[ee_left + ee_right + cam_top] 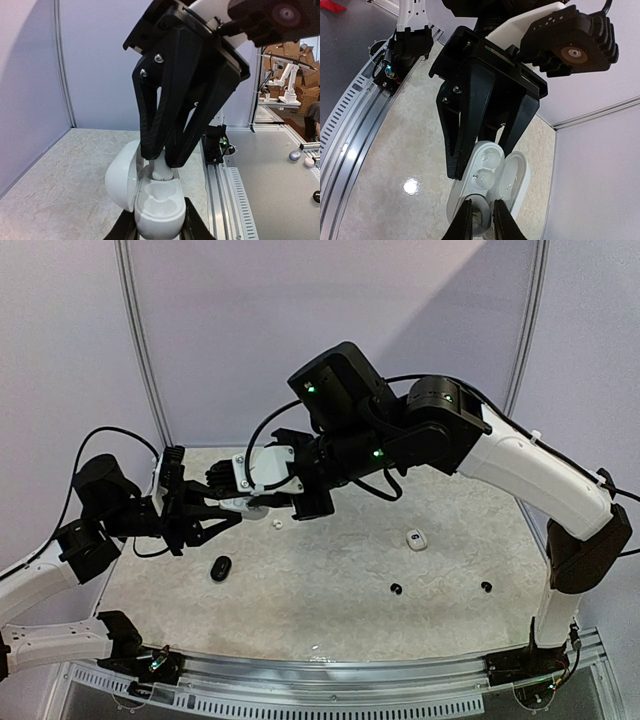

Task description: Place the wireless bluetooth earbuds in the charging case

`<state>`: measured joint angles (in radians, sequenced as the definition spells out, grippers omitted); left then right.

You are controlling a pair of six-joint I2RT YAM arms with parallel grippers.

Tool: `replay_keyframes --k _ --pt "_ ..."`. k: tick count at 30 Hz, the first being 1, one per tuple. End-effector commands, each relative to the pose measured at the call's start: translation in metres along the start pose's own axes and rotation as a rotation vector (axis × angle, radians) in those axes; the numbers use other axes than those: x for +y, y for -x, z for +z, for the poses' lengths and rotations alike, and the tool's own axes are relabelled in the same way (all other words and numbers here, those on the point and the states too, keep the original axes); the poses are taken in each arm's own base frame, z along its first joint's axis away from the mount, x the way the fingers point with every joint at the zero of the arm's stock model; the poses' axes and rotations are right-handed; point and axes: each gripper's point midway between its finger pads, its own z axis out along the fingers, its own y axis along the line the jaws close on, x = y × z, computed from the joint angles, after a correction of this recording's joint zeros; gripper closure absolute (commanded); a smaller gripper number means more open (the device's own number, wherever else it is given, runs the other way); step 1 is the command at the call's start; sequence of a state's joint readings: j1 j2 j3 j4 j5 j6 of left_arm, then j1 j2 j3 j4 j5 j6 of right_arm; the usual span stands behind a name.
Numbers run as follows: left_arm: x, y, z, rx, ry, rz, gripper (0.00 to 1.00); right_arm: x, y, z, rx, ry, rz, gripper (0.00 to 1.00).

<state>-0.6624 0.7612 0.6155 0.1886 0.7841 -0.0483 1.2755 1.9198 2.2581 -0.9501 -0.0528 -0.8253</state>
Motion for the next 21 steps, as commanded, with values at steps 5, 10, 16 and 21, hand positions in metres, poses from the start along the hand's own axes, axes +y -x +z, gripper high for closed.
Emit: replay_keyframes --k 5,10,16,21 --pt "-0.0049 0.0226 -0.0023 -0.063 -0.022 0.079 1.0 0.0011 -0.0254 0.0141 0.121 -0.003 0.008 0.85" --pt "-0.0021 0.0228 -0.0025 -0.067 -0.005 0.055 1.0 0.0017 -0.0268 0.0188 0.125 0.002 0.009 0.83" --pt "-0.0013 0.0222 -0.0027 -0.067 0.0 0.043 1.0 0.0012 -0.0251 0.0188 0.119 0.003 0.009 0.8" --pt "0.0018 0.0165 -0.0016 -0.056 0.012 0.009 1.0 -0.0021 -0.018 0.0162 0.094 -0.003 0.021 0.74"
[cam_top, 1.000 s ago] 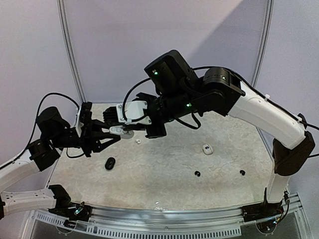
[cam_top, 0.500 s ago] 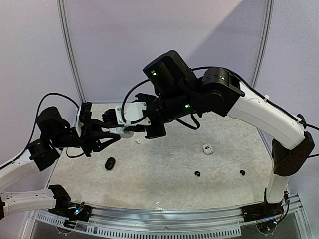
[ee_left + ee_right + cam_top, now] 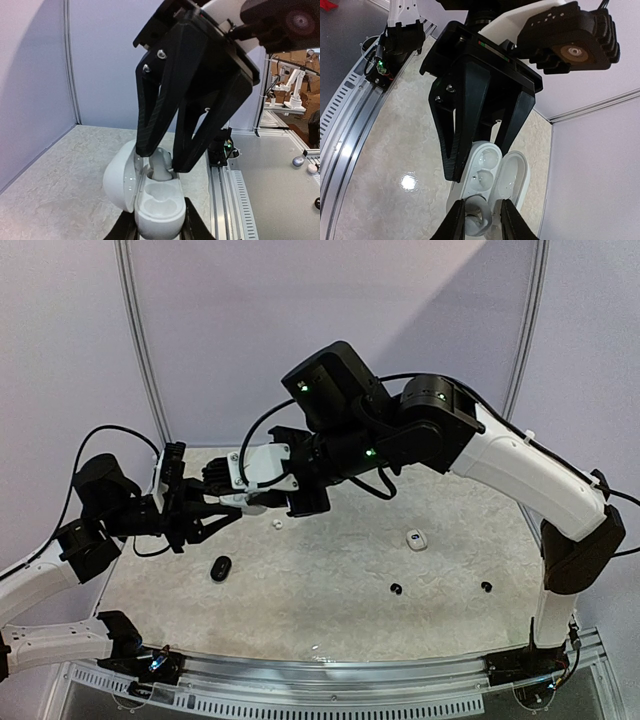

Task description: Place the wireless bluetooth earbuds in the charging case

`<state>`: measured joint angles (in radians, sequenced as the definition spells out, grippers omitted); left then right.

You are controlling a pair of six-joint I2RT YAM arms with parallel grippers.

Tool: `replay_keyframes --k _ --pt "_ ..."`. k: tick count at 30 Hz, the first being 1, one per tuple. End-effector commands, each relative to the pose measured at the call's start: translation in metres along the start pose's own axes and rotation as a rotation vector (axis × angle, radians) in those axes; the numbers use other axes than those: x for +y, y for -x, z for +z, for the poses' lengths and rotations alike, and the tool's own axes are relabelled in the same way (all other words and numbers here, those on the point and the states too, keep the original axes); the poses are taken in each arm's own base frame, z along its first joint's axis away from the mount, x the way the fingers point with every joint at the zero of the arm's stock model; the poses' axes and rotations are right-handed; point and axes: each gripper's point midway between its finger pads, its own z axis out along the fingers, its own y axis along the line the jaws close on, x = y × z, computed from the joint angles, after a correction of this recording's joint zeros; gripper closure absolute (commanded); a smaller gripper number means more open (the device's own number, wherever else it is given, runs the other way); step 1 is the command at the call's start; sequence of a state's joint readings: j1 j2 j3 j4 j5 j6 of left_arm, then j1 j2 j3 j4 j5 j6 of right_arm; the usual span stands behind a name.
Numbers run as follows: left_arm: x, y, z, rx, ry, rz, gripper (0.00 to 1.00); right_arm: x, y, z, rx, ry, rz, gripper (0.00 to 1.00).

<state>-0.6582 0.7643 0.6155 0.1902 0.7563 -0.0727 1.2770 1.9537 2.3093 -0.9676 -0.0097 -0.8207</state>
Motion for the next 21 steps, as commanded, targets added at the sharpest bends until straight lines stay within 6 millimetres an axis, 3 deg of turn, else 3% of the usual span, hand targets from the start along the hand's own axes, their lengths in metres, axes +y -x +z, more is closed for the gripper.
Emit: replay_keyframes --k 1,21 --pt "-0.004 0.016 -0.002 -0.055 -0.017 0.024 1.0 0.005 -0.014 0.012 0.061 0.024 0.018 0.72" --pt "-0.002 0.013 -0.003 -0.053 -0.002 -0.003 1.0 -0.023 0.007 -0.01 -0.059 -0.045 0.109 0.57"
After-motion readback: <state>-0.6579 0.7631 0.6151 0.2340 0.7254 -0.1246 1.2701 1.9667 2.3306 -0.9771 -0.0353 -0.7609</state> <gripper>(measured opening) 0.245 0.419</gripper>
